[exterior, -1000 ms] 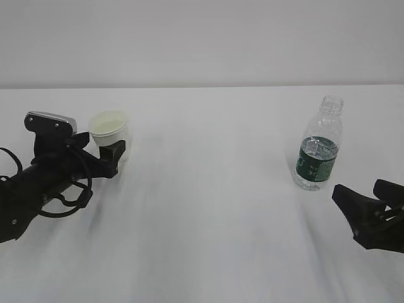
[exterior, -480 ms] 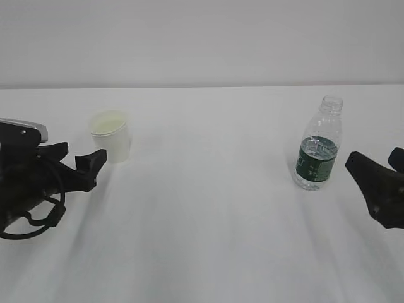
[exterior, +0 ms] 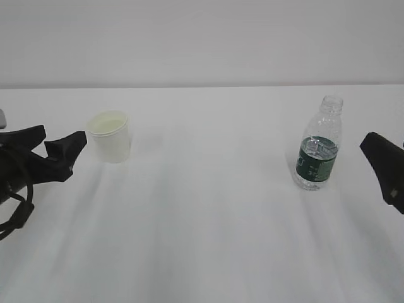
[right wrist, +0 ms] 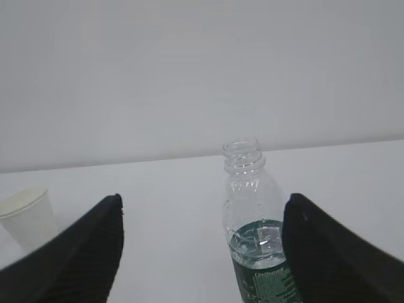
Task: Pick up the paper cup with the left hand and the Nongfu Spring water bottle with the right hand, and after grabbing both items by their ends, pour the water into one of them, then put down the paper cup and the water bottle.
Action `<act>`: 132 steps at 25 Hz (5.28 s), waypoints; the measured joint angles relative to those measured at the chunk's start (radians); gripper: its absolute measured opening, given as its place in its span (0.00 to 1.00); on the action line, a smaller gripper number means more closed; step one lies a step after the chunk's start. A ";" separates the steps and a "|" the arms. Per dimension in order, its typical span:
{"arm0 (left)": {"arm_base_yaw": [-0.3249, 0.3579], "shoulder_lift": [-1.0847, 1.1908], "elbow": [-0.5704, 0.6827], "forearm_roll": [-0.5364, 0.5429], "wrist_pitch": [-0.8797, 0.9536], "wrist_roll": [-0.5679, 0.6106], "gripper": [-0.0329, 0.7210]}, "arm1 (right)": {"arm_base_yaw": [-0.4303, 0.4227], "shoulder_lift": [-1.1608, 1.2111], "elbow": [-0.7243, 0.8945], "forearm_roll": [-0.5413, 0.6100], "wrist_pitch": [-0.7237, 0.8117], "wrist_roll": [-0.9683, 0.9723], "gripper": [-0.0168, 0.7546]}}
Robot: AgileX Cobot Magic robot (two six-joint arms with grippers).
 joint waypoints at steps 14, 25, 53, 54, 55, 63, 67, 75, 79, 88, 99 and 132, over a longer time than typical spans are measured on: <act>0.000 -0.251 0.073 0.006 0.000 -0.002 0.83 | 0.000 -0.133 -0.095 0.032 0.240 -0.017 0.78; 0.000 -0.549 0.077 -0.046 0.231 -0.002 0.83 | 0.000 -0.300 -0.341 -0.057 0.662 -0.020 0.77; 0.000 -1.453 -0.137 -0.055 1.428 -0.002 0.81 | 0.000 -1.049 -0.446 -0.028 1.610 -0.020 0.77; 0.000 -1.460 -0.156 -0.055 1.463 -0.002 0.81 | 0.000 -1.064 -0.457 -0.028 1.632 -0.020 0.77; 0.000 -1.467 -0.172 -0.055 1.501 -0.002 0.80 | 0.000 -1.078 -0.466 -0.028 1.649 -0.020 0.77; 0.000 -1.550 -0.294 -0.055 1.776 -0.002 0.73 | 0.002 -1.104 -0.555 0.014 1.873 -0.020 0.77; 0.000 -1.613 -0.339 -0.055 1.926 0.003 0.73 | 0.002 -1.104 -0.579 0.046 2.031 -0.046 0.77; 0.000 -1.719 -0.390 -0.070 2.214 0.065 0.73 | 0.002 -1.104 -0.583 0.182 2.297 -0.160 0.77; 0.000 -1.731 -0.392 -0.098 2.278 0.067 0.73 | 0.002 -1.104 -0.583 0.186 2.325 -0.164 0.77; 0.000 -1.731 -0.304 -0.092 2.374 0.071 0.73 | 0.002 -1.104 -0.584 0.134 2.327 -0.168 0.77; 0.000 -1.731 -0.199 -0.137 2.306 0.071 0.73 | 0.002 -1.104 -0.532 0.085 2.342 -0.171 0.77; 0.000 -1.731 -0.164 -0.032 2.256 0.071 0.72 | 0.002 -1.104 -0.442 0.050 2.288 -0.175 0.77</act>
